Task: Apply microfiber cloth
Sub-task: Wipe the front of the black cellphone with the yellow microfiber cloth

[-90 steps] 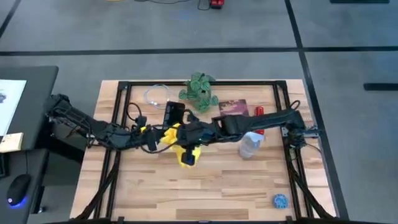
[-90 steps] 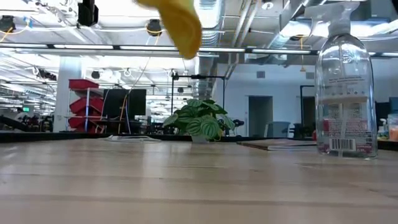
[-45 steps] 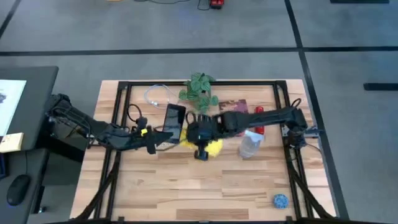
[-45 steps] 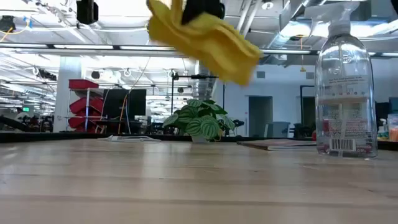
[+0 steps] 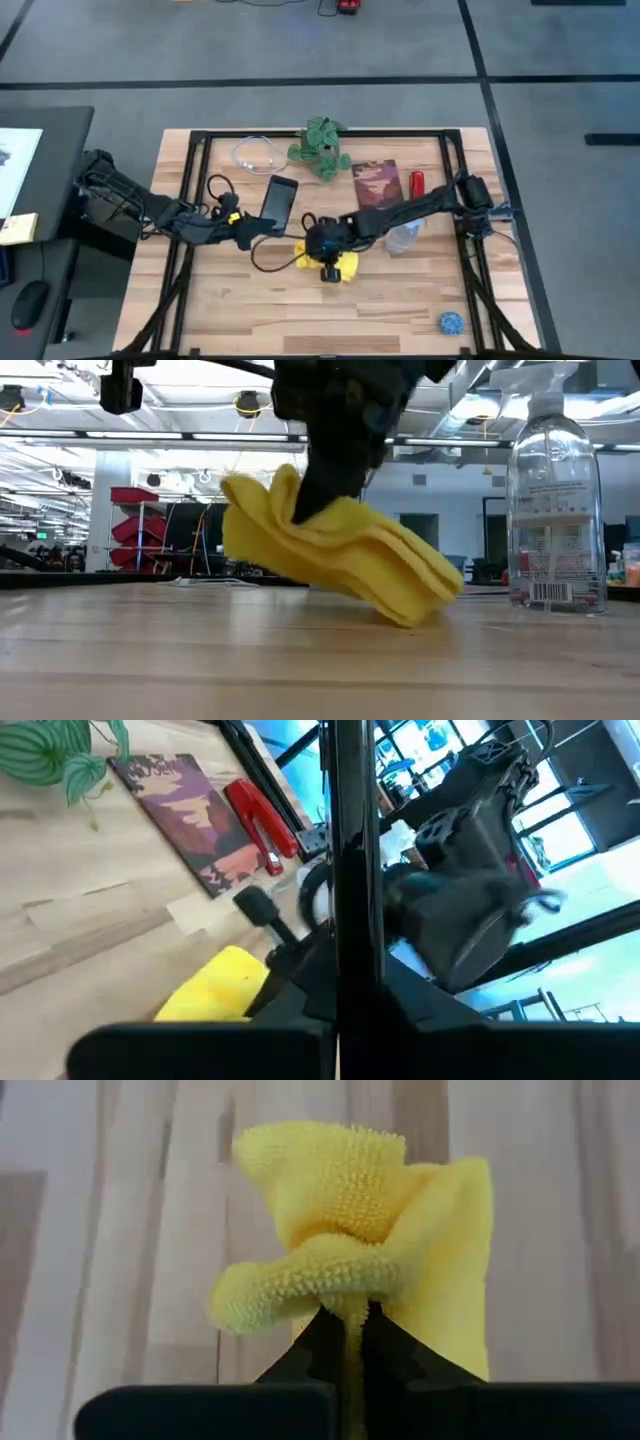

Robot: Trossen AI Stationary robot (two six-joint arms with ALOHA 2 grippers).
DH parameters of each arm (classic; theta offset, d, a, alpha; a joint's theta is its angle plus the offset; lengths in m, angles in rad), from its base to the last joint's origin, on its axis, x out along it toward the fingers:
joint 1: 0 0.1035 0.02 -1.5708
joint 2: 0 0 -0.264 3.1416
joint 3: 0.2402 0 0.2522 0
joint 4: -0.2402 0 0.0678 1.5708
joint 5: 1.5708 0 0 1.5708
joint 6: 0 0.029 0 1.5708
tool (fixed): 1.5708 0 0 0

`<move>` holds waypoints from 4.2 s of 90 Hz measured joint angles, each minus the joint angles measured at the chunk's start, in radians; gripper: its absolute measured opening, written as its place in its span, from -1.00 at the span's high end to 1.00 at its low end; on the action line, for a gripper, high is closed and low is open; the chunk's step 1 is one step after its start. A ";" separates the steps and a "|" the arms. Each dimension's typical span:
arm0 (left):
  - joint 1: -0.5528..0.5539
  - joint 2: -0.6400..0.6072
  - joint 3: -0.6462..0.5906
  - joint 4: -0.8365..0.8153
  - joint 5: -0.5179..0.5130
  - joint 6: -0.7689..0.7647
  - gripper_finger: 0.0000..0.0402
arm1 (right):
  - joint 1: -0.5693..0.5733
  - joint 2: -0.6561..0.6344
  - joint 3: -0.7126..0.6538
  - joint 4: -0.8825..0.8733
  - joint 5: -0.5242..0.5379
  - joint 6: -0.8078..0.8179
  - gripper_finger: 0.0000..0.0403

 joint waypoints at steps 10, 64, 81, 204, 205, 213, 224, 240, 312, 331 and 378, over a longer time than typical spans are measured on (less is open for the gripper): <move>0.000 0.000 0.000 0.000 0.000 0.000 0.97 | 0.002 -0.001 -0.057 0.075 0.007 0.051 0.86; -0.032 0.000 0.000 0.014 0.021 0.071 0.97 | -0.104 -0.194 -0.091 0.188 -0.226 0.181 -0.30; -0.076 0.001 0.000 0.110 0.020 0.242 0.97 | -0.168 -0.359 -0.089 0.242 -0.130 0.192 -0.29; -0.083 0.181 0.000 0.609 -0.052 0.652 0.81 | -0.166 -0.366 0.035 0.566 -0.161 0.237 0.90; -0.083 0.181 0.000 0.607 -0.053 0.648 0.80 | -0.166 -0.366 0.035 0.562 -0.162 0.237 0.90; -0.080 0.180 0.000 0.581 -0.055 0.625 0.71 | -0.168 -0.374 0.035 0.520 -0.173 0.238 0.90; -0.081 0.161 0.000 0.533 -0.052 0.624 0.58 | -0.180 -0.384 0.035 0.445 -0.191 0.238 0.90; -0.086 0.071 0.000 0.435 -0.053 0.627 0.42 | -0.183 -0.394 0.033 0.331 -0.239 0.232 0.90; 0.093 0.180 0.000 0.566 0.185 0.643 -0.08 | -0.160 -0.375 0.033 0.256 -0.270 0.205 0.90; 0.143 0.241 0.011 0.558 0.268 0.594 0.00 | -0.160 -0.375 0.033 0.247 -0.270 0.200 0.90; 0.199 0.324 0.117 0.423 0.361 0.623 0.60 | -0.161 -0.375 0.033 0.215 -0.267 0.195 0.90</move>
